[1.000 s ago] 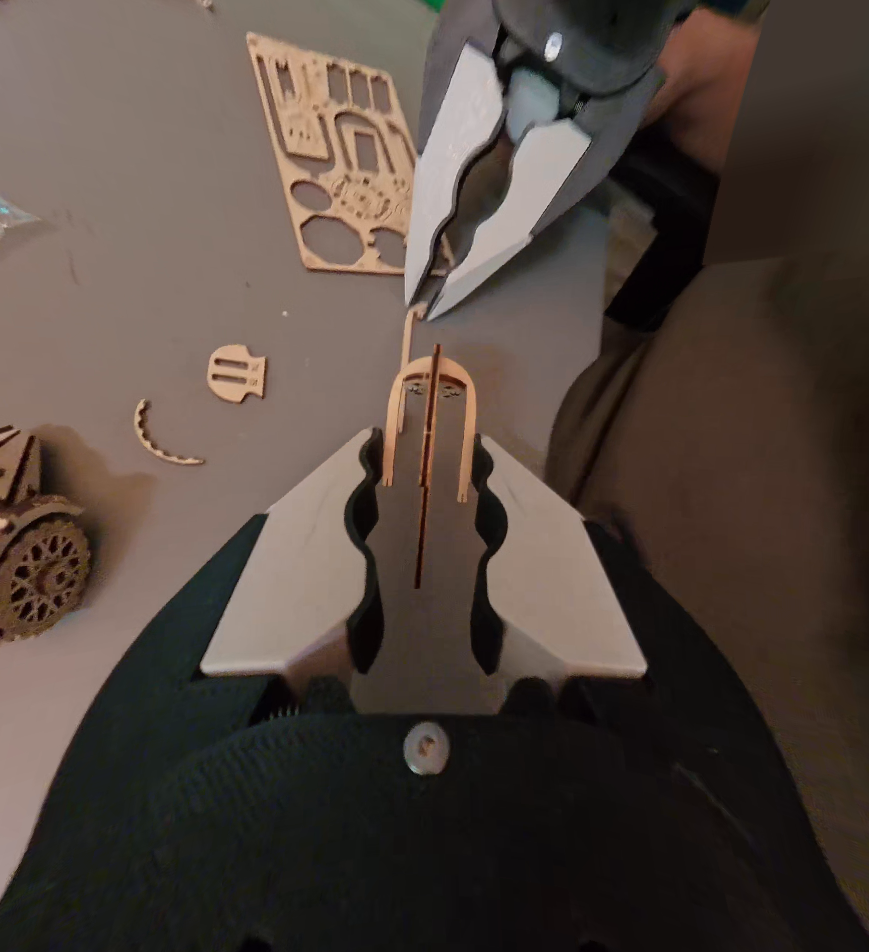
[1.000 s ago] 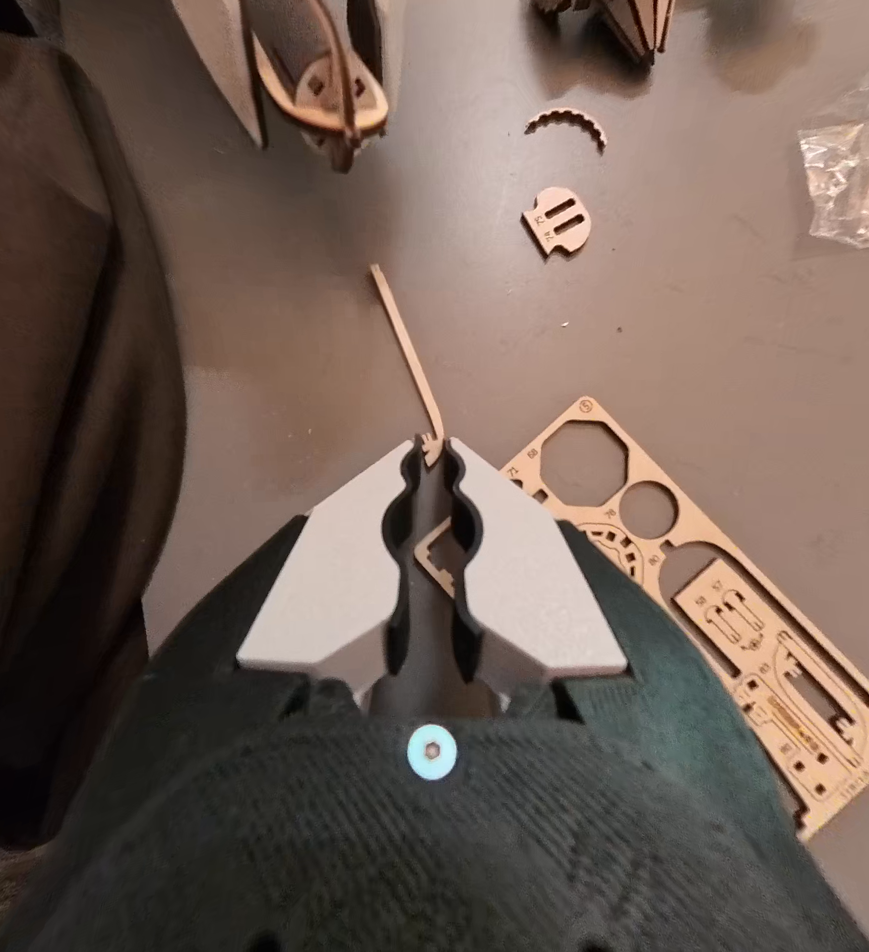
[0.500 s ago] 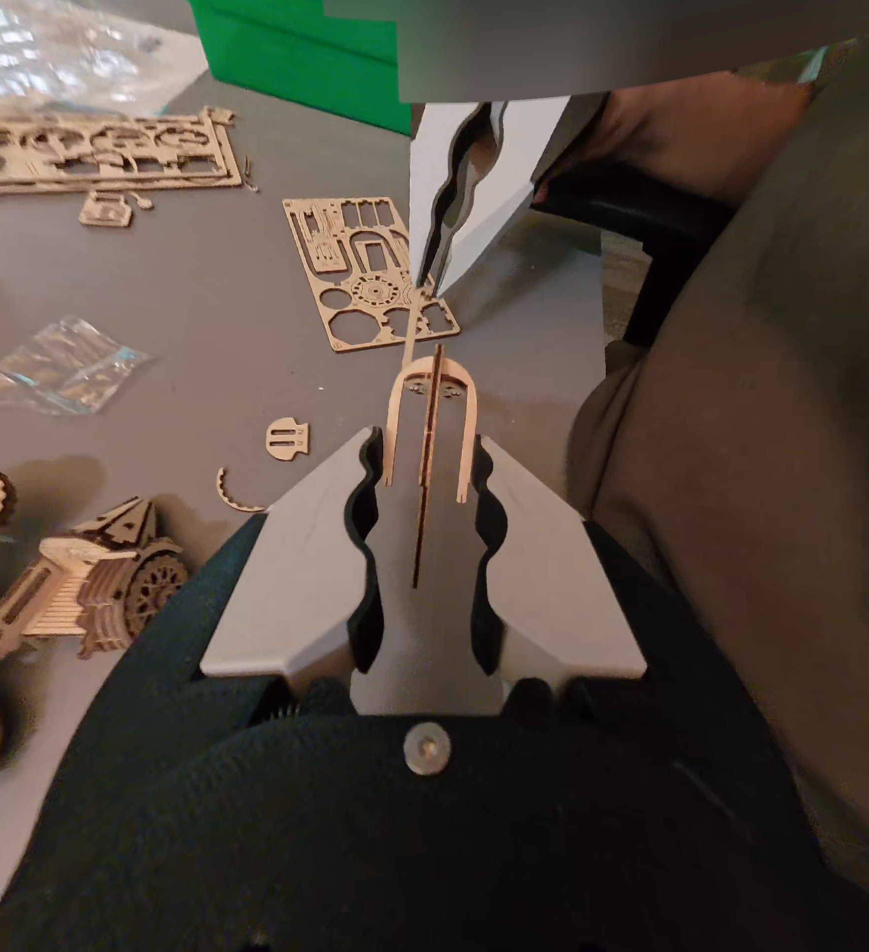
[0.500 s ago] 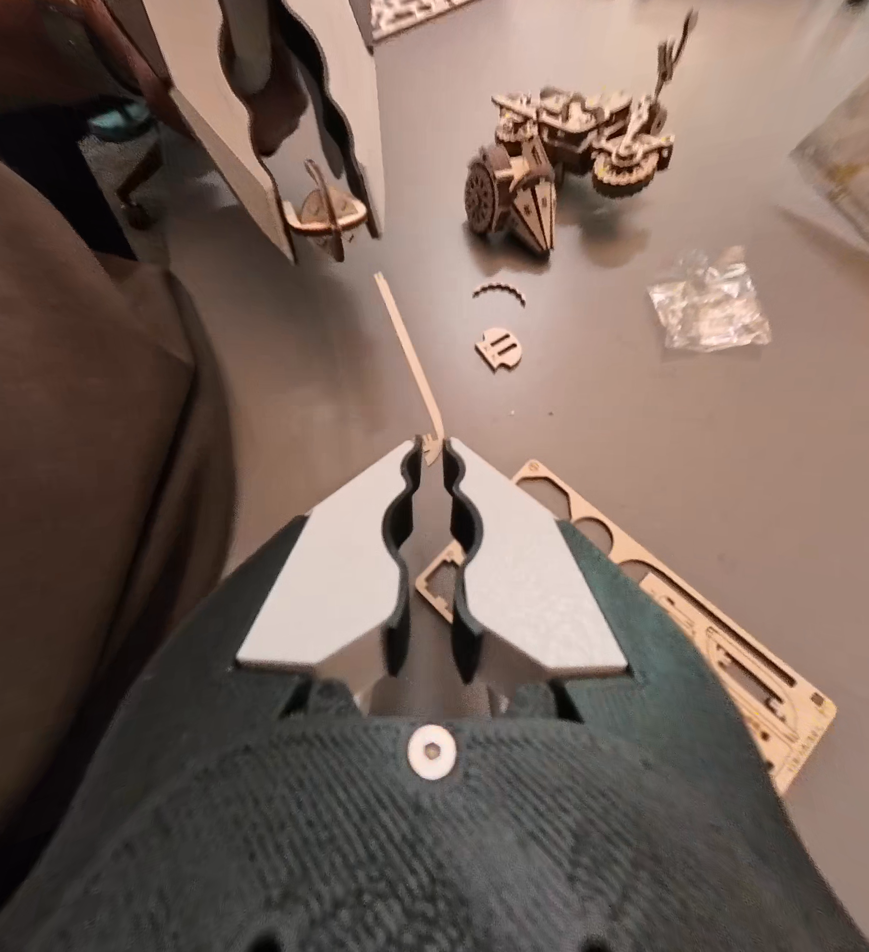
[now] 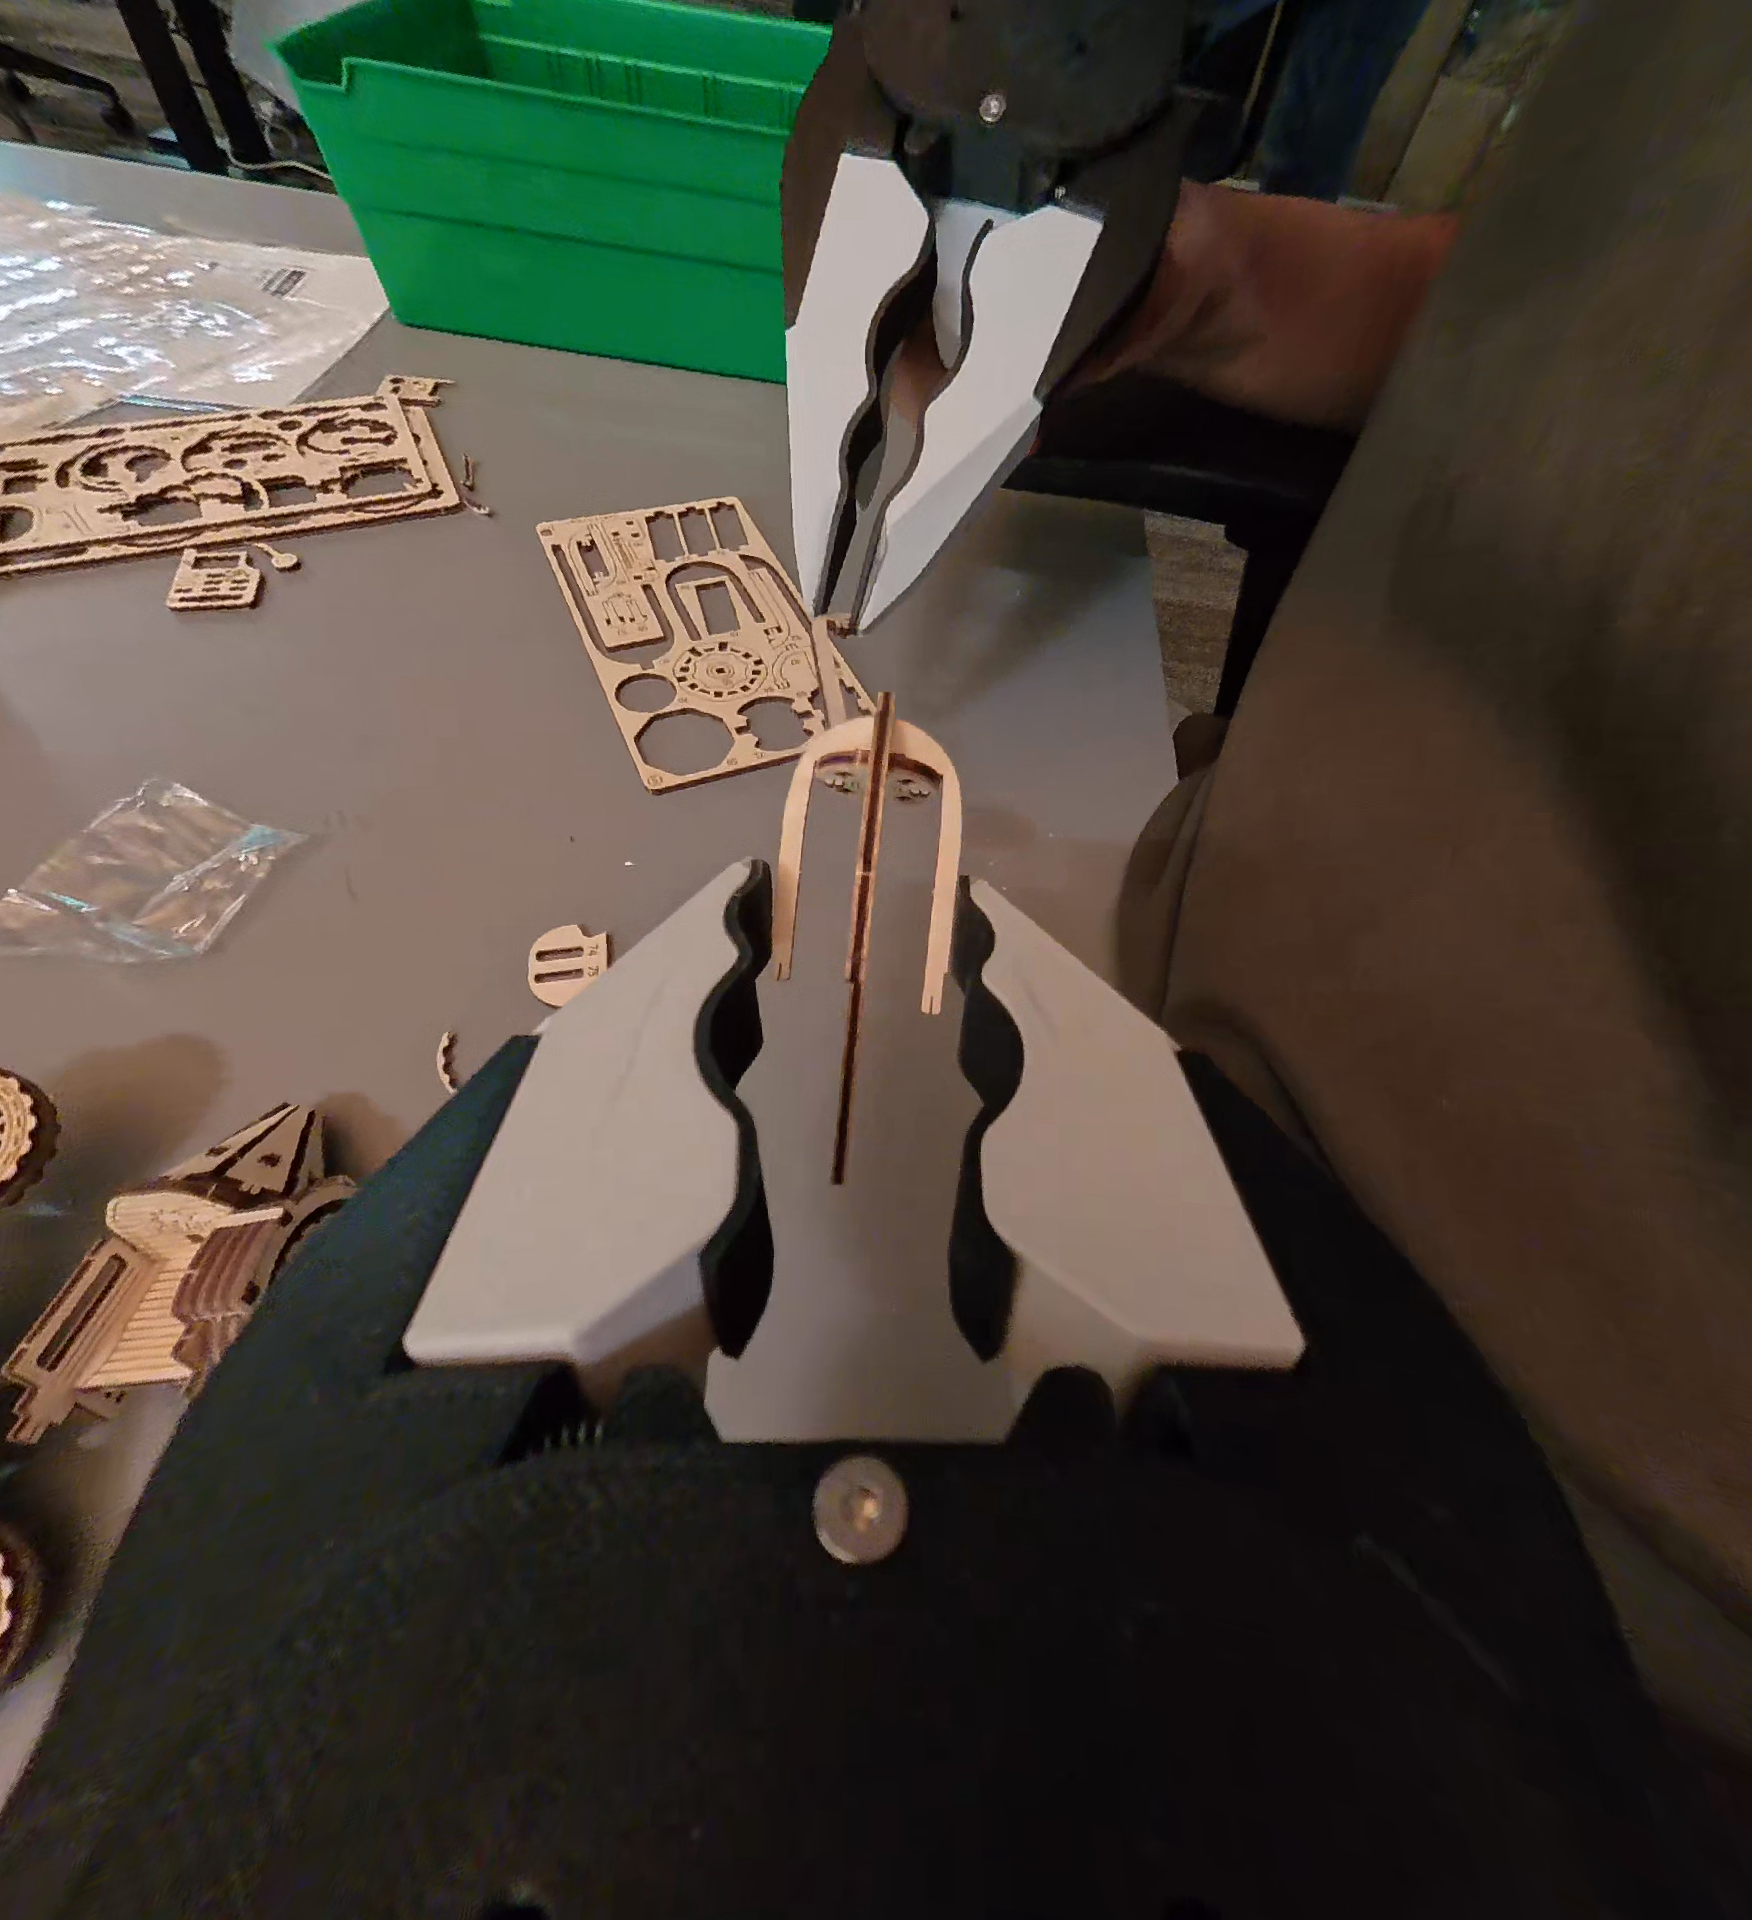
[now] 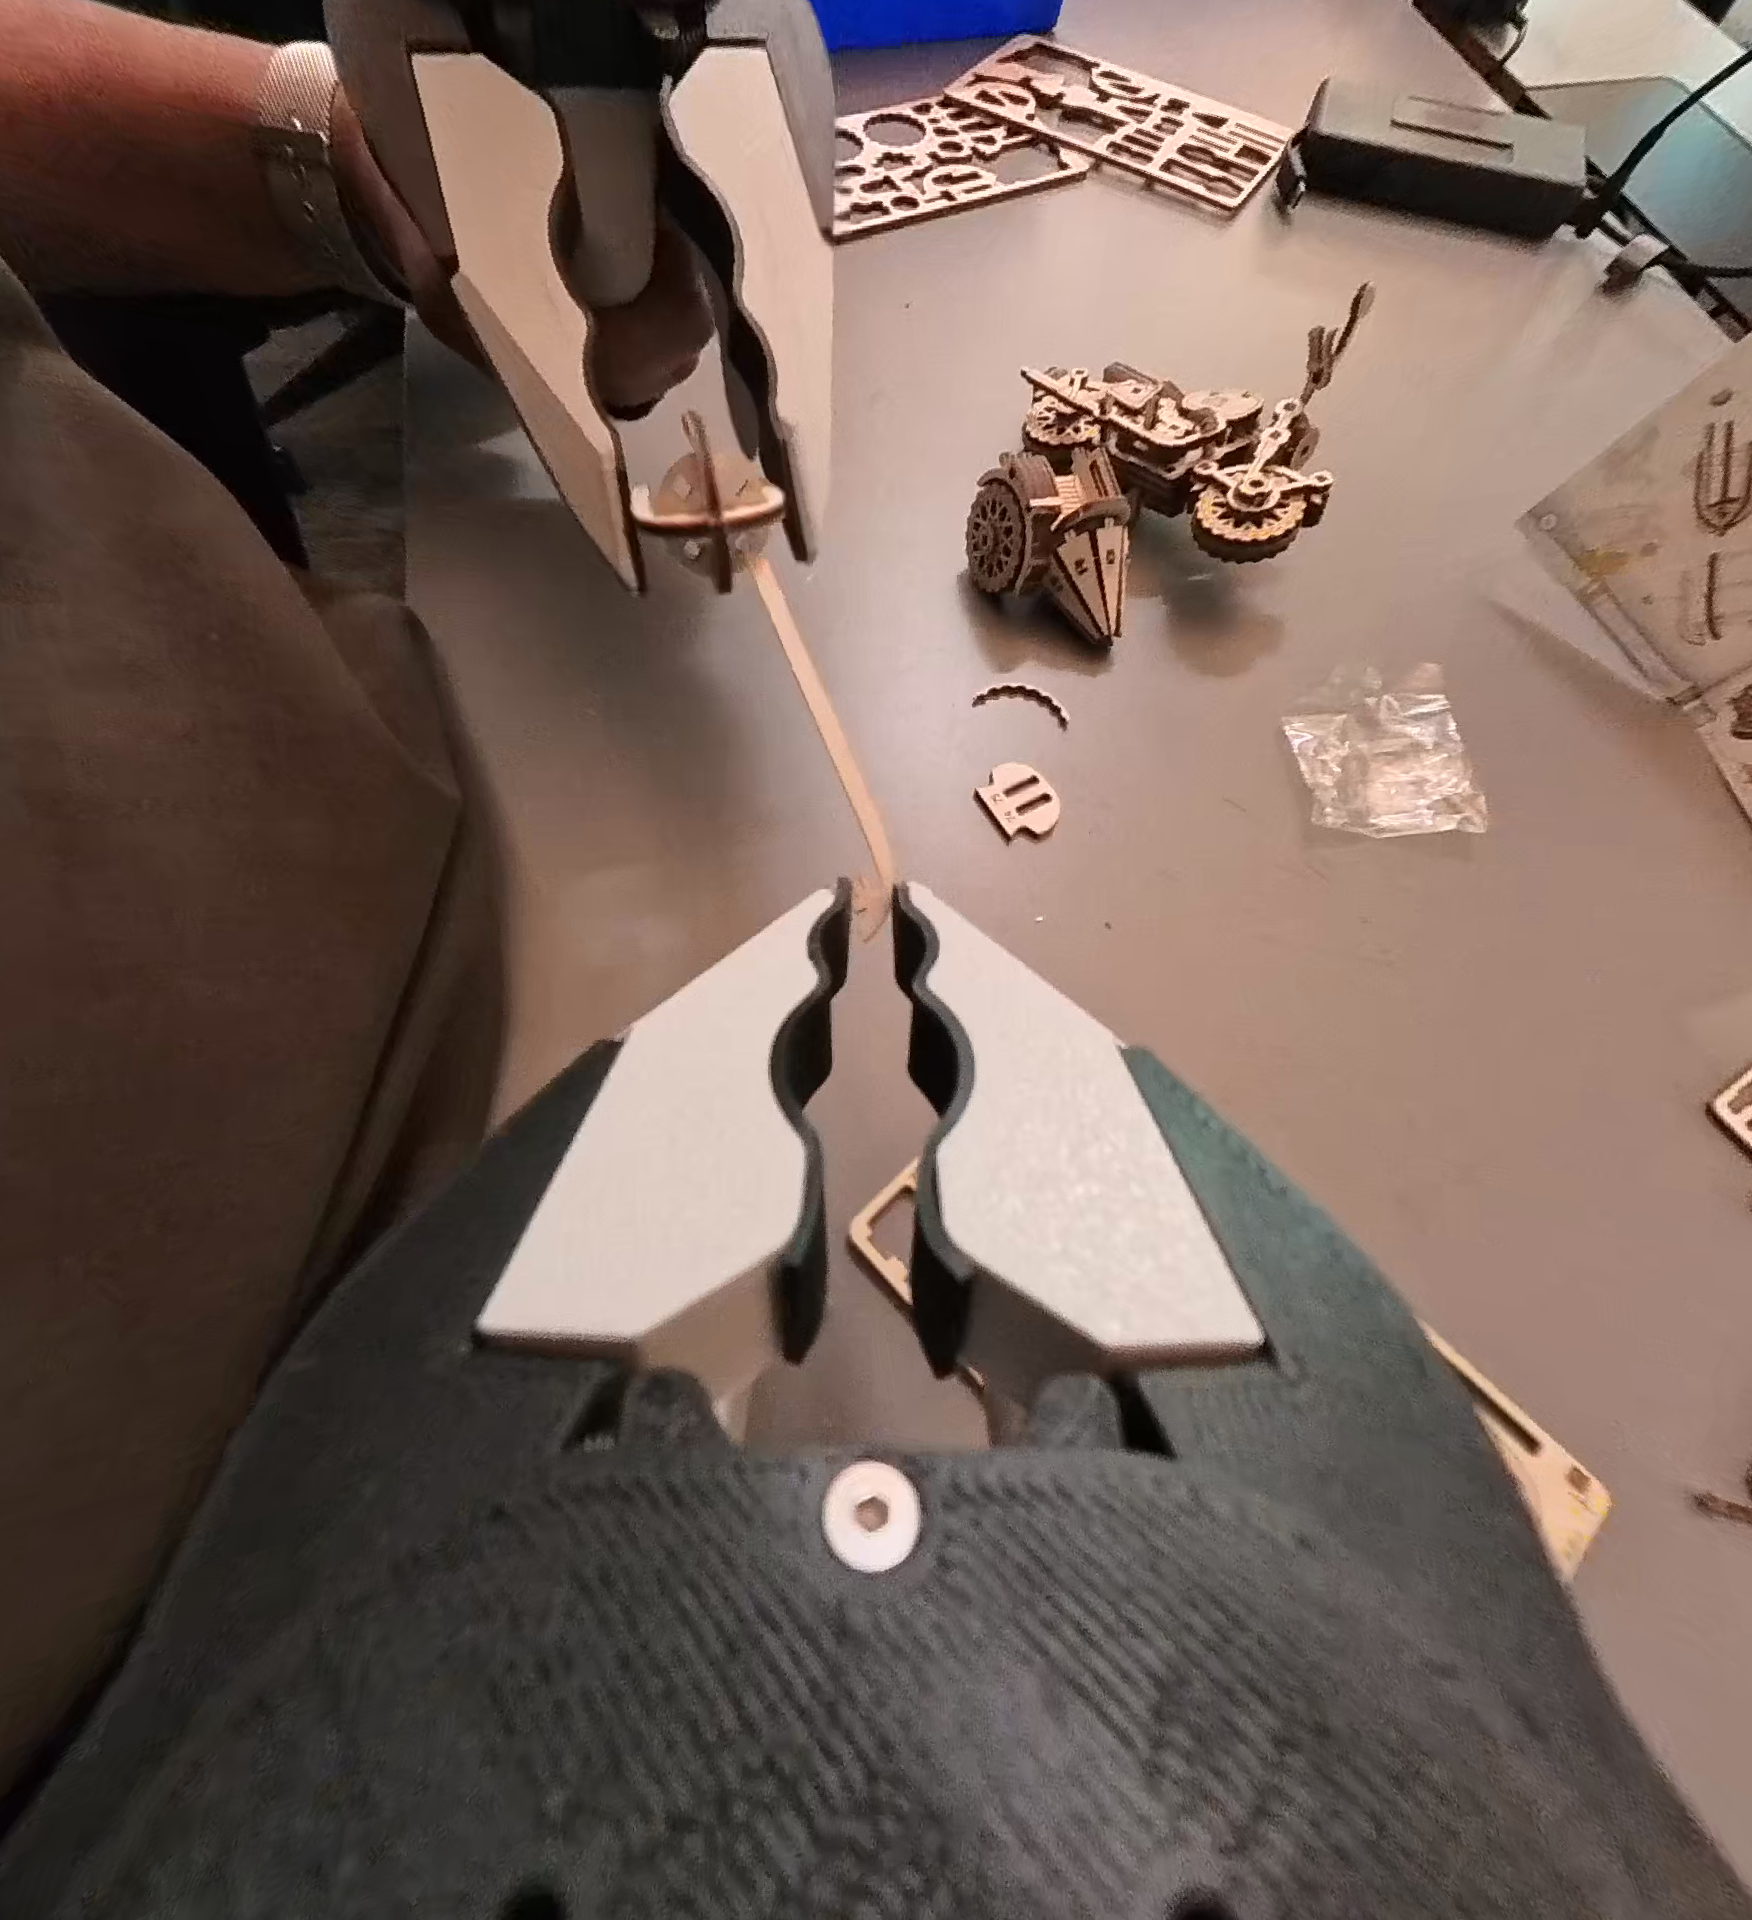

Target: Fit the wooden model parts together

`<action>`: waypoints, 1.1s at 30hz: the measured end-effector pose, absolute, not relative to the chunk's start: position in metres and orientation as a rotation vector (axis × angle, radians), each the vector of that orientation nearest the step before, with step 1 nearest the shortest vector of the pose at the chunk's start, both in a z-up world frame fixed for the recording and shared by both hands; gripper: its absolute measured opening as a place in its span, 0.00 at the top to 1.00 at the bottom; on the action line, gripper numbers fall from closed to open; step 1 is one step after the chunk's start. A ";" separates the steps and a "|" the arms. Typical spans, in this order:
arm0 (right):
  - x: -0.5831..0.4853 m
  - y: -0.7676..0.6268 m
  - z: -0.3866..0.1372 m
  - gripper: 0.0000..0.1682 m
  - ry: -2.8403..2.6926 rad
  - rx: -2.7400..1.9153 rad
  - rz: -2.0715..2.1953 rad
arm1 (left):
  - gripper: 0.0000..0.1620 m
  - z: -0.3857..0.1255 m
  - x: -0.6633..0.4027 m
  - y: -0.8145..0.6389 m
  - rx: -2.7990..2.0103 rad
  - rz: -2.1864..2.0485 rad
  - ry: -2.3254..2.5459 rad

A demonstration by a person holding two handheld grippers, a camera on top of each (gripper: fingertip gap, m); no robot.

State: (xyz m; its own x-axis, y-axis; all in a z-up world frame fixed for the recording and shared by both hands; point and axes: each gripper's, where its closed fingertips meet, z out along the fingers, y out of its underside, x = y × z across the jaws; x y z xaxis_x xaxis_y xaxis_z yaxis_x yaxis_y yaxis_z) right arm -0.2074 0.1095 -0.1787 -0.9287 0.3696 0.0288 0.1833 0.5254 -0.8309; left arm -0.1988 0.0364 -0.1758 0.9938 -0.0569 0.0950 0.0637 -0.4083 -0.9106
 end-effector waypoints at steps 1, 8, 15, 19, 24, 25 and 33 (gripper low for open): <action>-0.208 0.110 -0.178 0.96 -2.561 -0.477 1.369 | 0.79 -0.176 -0.198 0.037 -1.984 -0.142 -0.004; -0.208 0.110 -0.182 0.96 -2.582 -0.505 1.397 | 0.79 -0.176 -0.201 0.037 -1.976 -0.160 -0.028; -0.207 0.111 -0.182 0.96 -2.584 -0.505 1.391 | 0.79 -0.177 -0.203 0.038 -1.977 -0.161 -0.039; -0.206 0.110 -0.183 0.96 -2.590 -0.495 1.394 | 0.79 -0.182 -0.207 0.038 -1.997 -0.152 -0.063; -0.202 0.107 -0.170 0.96 -2.571 -0.507 1.547 | 0.79 -0.189 -0.208 0.036 -2.037 -0.152 -0.078; -0.201 0.107 -0.166 0.96 -2.566 -0.511 1.589 | 0.79 -0.191 -0.208 0.036 -2.045 -0.147 -0.076; -0.194 0.102 -0.151 0.96 -2.543 -0.507 1.772 | 0.79 -0.204 -0.205 0.038 -2.124 -0.124 -0.056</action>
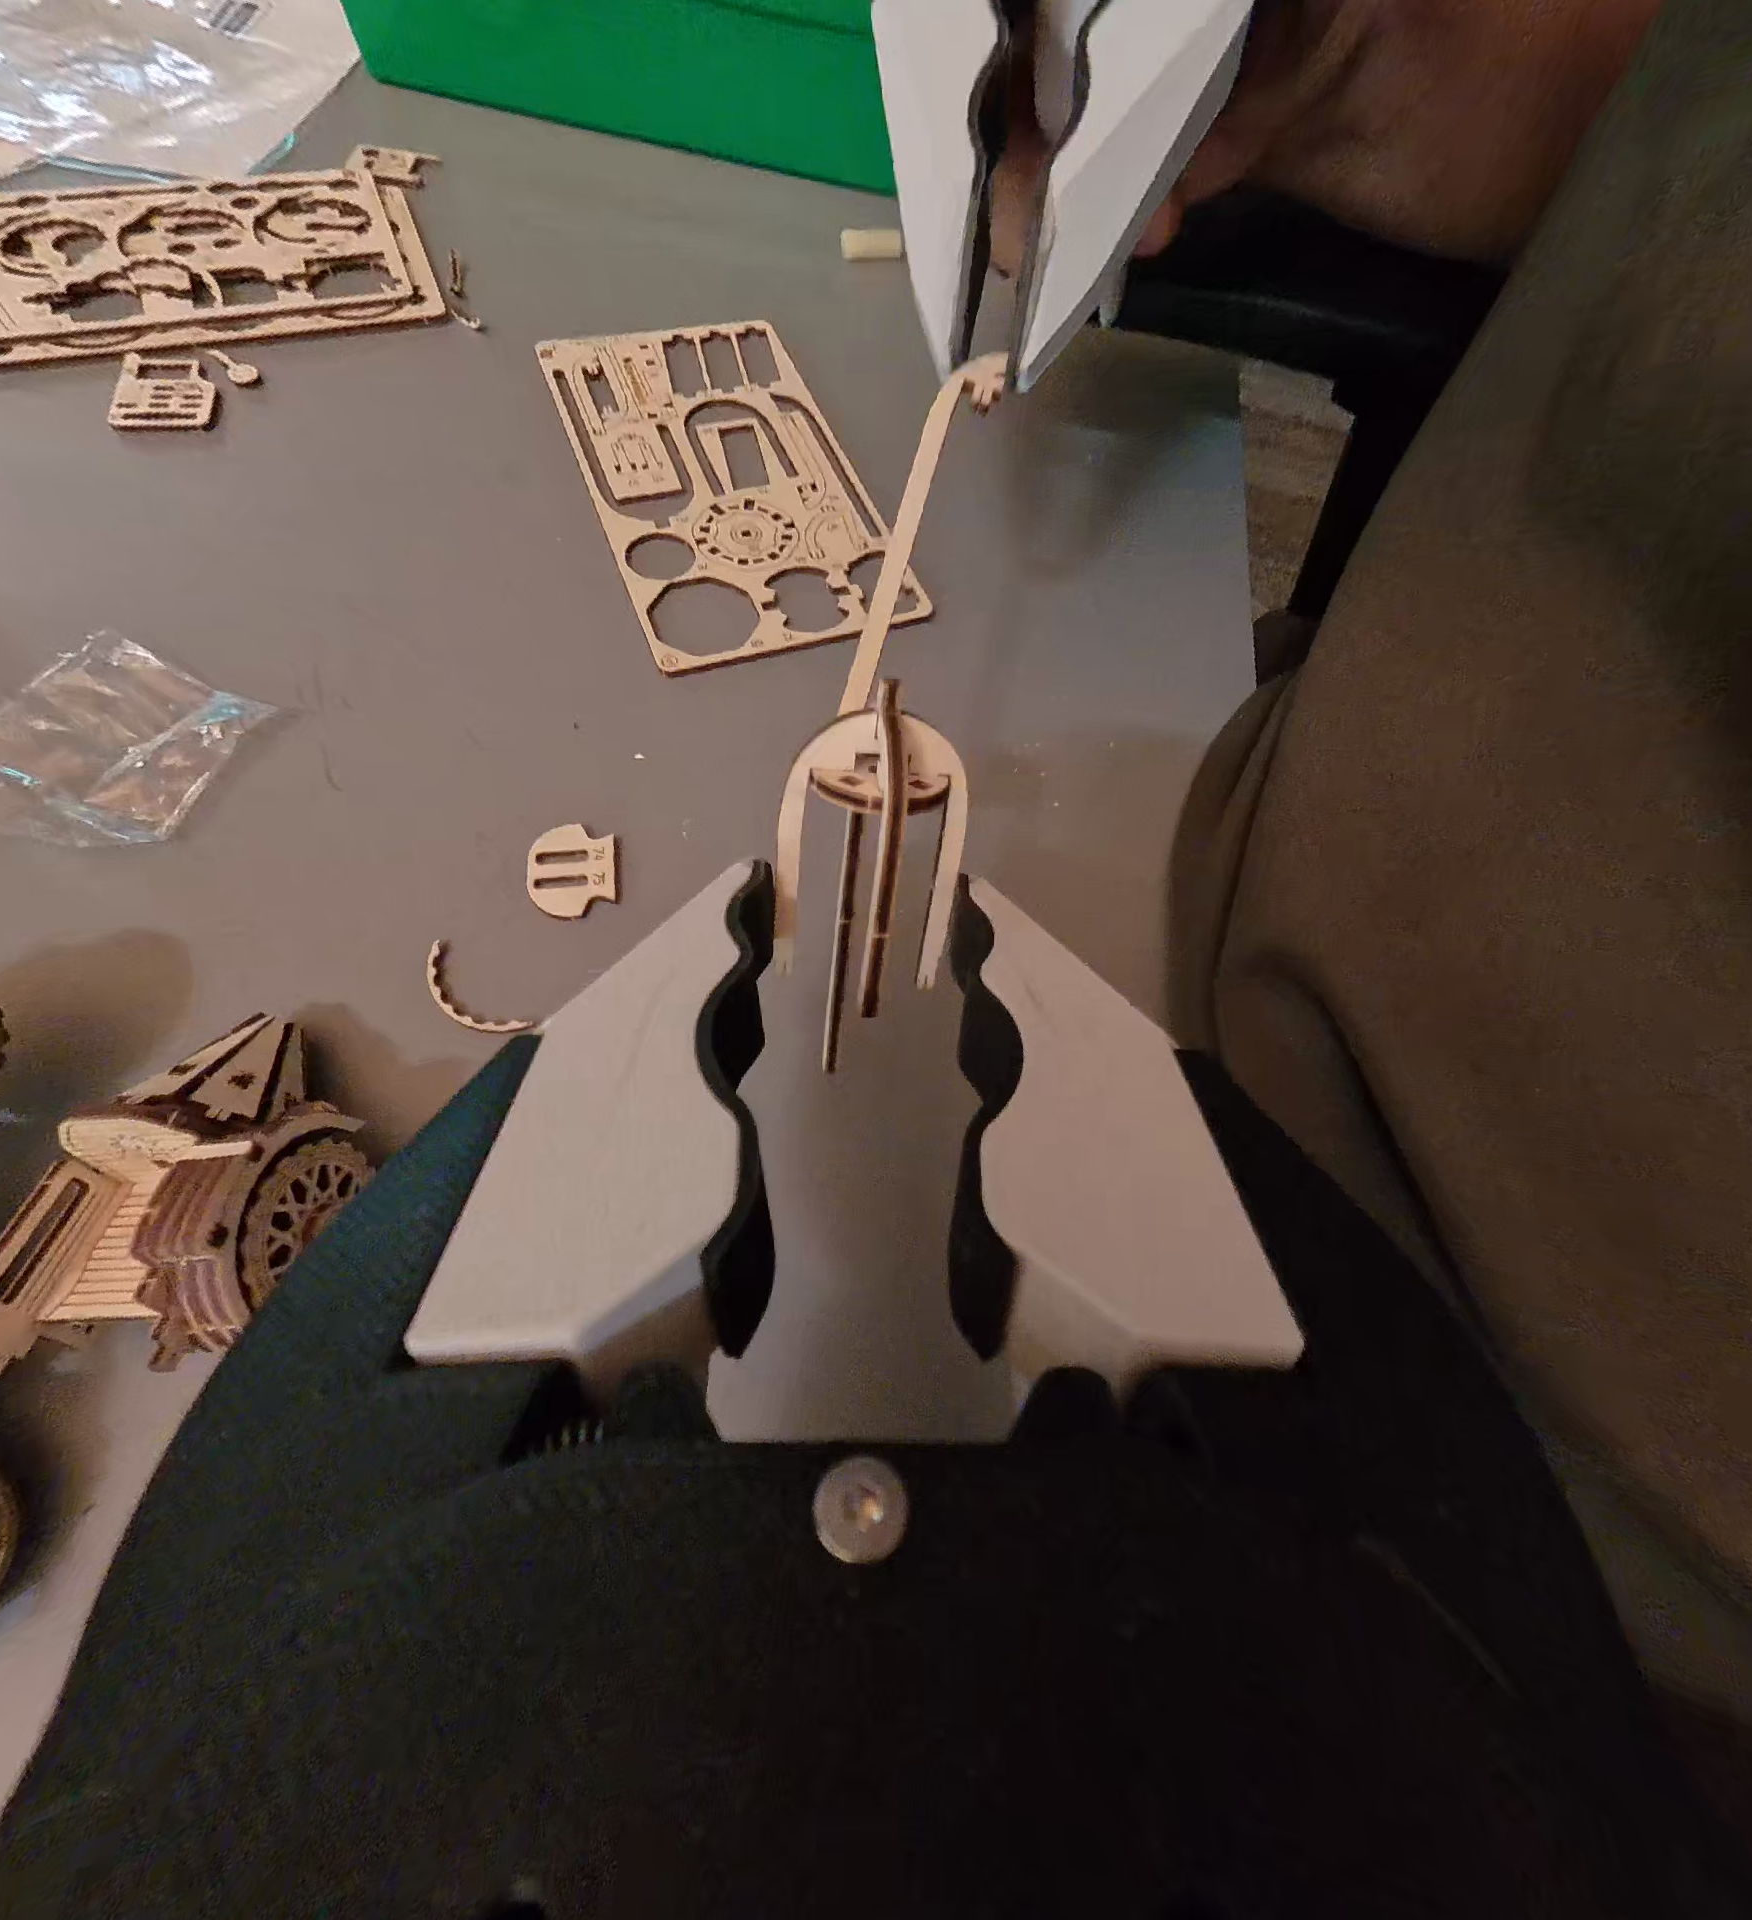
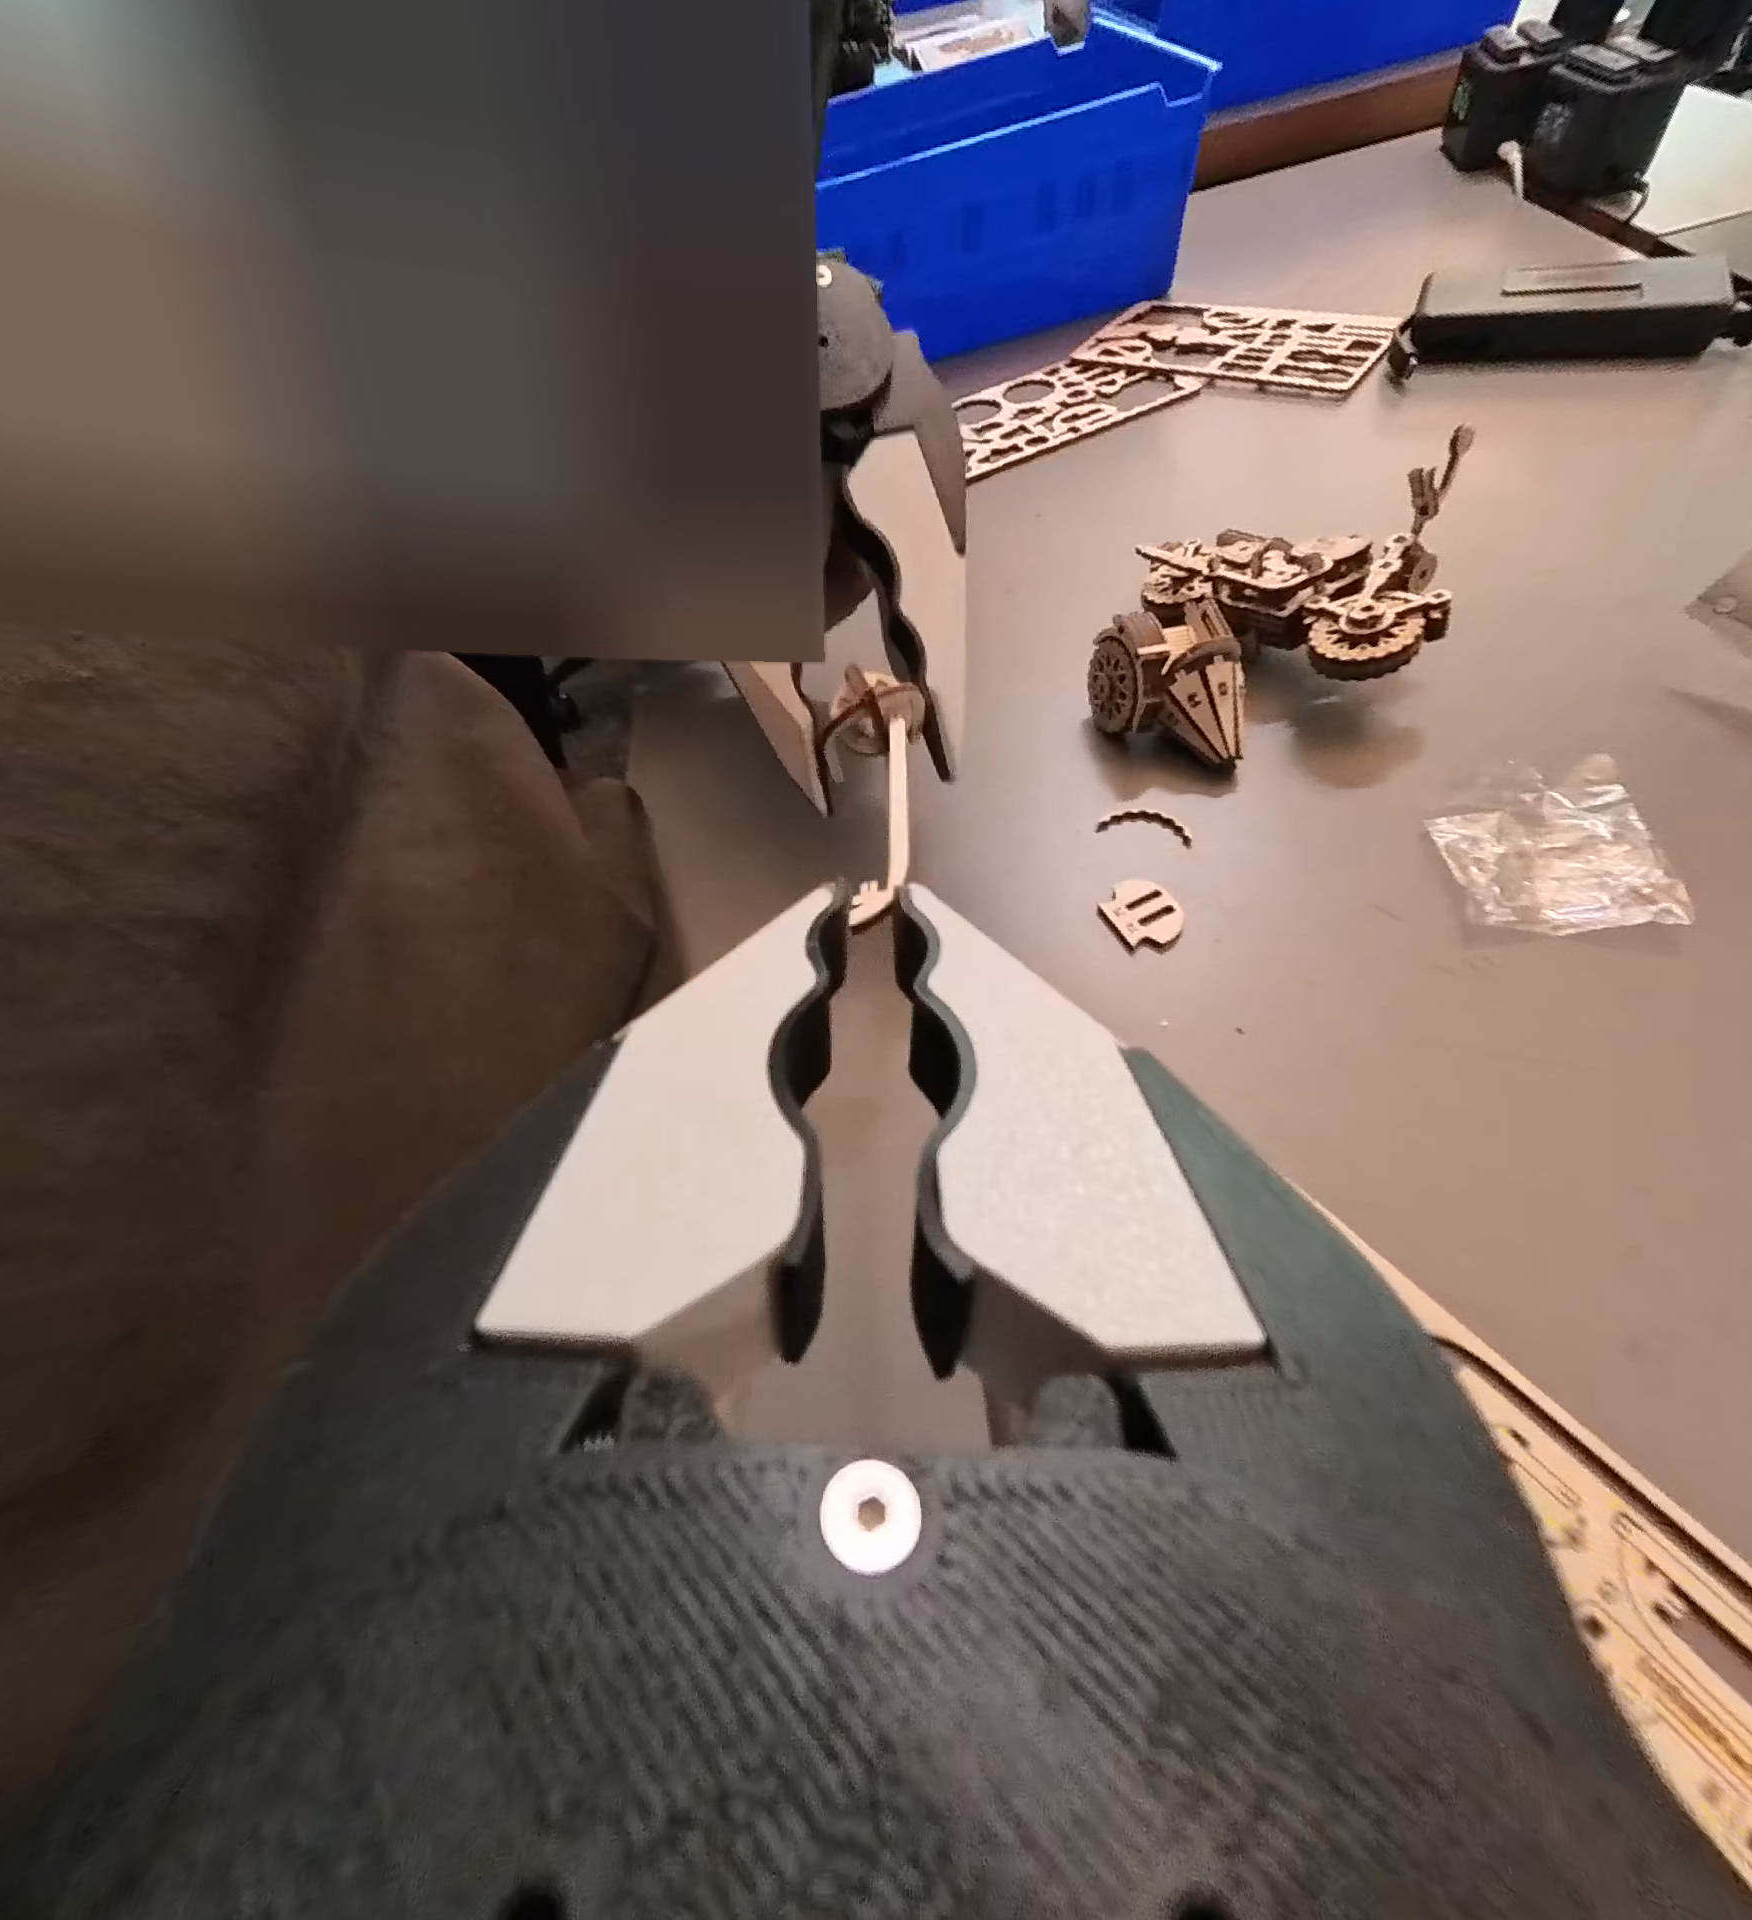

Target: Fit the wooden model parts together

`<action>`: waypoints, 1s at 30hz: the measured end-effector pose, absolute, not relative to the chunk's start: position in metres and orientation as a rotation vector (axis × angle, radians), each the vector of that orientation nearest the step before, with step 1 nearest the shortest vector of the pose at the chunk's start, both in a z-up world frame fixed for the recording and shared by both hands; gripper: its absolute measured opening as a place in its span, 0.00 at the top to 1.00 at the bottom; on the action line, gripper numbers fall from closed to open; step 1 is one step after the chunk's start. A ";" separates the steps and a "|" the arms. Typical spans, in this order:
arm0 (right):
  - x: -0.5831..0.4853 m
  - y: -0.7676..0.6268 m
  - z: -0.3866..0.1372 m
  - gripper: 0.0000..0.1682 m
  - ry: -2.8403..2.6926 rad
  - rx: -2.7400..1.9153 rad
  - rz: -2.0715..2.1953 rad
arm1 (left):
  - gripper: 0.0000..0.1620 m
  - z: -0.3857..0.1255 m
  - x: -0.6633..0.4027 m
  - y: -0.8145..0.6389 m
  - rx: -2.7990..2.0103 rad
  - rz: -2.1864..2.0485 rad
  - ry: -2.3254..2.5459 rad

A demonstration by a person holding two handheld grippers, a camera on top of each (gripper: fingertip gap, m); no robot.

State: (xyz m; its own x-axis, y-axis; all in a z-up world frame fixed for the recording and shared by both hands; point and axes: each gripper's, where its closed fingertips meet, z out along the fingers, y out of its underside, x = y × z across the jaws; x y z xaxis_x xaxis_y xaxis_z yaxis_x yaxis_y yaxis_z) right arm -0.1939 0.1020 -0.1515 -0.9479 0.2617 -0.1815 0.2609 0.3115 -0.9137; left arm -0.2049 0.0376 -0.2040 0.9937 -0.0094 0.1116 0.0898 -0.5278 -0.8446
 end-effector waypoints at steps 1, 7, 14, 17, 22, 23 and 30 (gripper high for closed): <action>-0.193 0.101 -0.150 0.96 -2.540 -0.505 1.786 | 0.79 -0.206 -0.204 0.038 -2.139 -0.117 -0.051; -0.190 0.098 -0.143 1.00 -2.519 -0.492 1.854 | 0.79 -0.216 -0.203 0.041 -2.215 -0.061 -0.026; -0.197 0.106 -0.155 0.99 -2.554 -0.533 1.748 | 0.79 -0.221 -0.201 0.042 -2.244 -0.040 -0.015; -0.195 0.114 -0.176 0.94 -2.675 -0.565 1.605 | 0.79 -0.217 -0.206 0.040 -2.219 -0.052 -0.053; -0.171 0.113 -0.215 0.92 -2.914 -0.439 1.274 | 0.79 -0.214 -0.209 0.037 -2.197 -0.066 -0.096; -0.165 0.110 -0.222 0.92 -2.953 -0.396 1.220 | 0.79 -0.215 -0.209 0.036 -2.200 -0.065 -0.098; -0.144 0.095 -0.258 0.85 -3.023 -0.136 0.980 | 0.79 -0.214 -0.204 0.035 -2.198 -0.084 -0.093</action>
